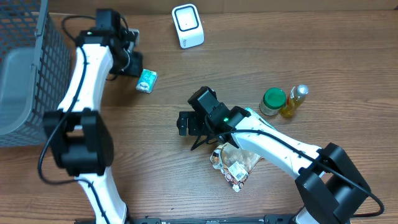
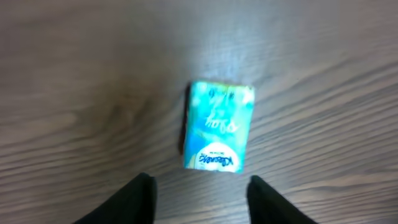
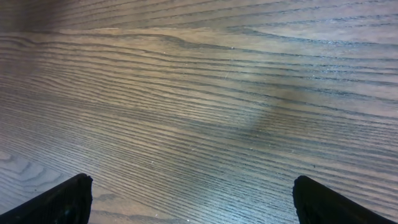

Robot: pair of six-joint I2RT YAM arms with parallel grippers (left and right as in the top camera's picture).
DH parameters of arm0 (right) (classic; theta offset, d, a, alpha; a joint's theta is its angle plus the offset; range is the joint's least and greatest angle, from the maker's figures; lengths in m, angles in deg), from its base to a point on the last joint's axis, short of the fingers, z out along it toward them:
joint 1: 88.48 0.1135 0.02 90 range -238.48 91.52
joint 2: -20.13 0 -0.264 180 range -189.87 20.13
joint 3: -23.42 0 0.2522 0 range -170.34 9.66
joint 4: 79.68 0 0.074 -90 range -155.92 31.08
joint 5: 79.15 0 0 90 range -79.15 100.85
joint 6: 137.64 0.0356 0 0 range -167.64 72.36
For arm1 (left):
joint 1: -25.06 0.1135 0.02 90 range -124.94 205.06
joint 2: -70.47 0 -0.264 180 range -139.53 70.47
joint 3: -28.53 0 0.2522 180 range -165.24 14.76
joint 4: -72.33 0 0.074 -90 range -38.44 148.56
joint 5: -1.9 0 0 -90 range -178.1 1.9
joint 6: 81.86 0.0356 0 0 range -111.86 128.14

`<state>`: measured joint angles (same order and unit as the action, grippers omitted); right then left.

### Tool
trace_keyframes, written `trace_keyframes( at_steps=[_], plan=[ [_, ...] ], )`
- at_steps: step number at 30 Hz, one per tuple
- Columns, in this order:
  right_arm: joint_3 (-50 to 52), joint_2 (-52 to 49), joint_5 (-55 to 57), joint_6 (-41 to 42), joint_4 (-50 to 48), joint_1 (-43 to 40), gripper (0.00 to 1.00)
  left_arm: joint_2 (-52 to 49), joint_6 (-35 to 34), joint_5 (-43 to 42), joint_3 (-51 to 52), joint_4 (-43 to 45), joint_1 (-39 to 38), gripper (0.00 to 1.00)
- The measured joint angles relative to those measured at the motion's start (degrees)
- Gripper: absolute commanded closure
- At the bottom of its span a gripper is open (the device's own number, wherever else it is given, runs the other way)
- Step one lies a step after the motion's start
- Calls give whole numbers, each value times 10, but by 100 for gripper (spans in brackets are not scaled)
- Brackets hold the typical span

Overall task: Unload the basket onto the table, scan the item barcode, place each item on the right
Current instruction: 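Reach the left gripper to the teal tissue pack and grasp it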

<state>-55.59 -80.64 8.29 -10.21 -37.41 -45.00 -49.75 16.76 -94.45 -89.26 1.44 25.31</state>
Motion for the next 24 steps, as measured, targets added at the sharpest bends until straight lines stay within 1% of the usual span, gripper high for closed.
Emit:
trace_keyframes(
  at_steps=[3, 6, 9, 13, 15, 18, 22, 24],
  plan=[
    [0, 0, 0, 0, 0, 0, 0, -38, 8, -1, 0, 1, 2, 43],
    [0, 0, 0, 0, -1, 0, 0, -64, 10, -2, 0, 1, 2, 43],
    [0, 0, 0, 0, -3, 0, 0, -78, 16, -9, 0, 7, 2, 39],
    [0, 0, 0, 0, -5, 0, 0, -83, 21, -21, 0, 28, 2, 39],
    [0, 0, 0, 0, -5, 0, 0, -83, 21, -24, 0, 38, 2, 41],
    [0, 0, 0, 0, -5, 0, 0, -83, 20, -28, 0, 46, 2, 49],
    [0, 0, 0, 0, -7, 0, 0, -83, 19, -31, 0, 54, 2, 51],
    [0, 0, 0, 0, -8, 0, 0, -84, 15, -31, 0, 59, 2, 57]
  ],
)
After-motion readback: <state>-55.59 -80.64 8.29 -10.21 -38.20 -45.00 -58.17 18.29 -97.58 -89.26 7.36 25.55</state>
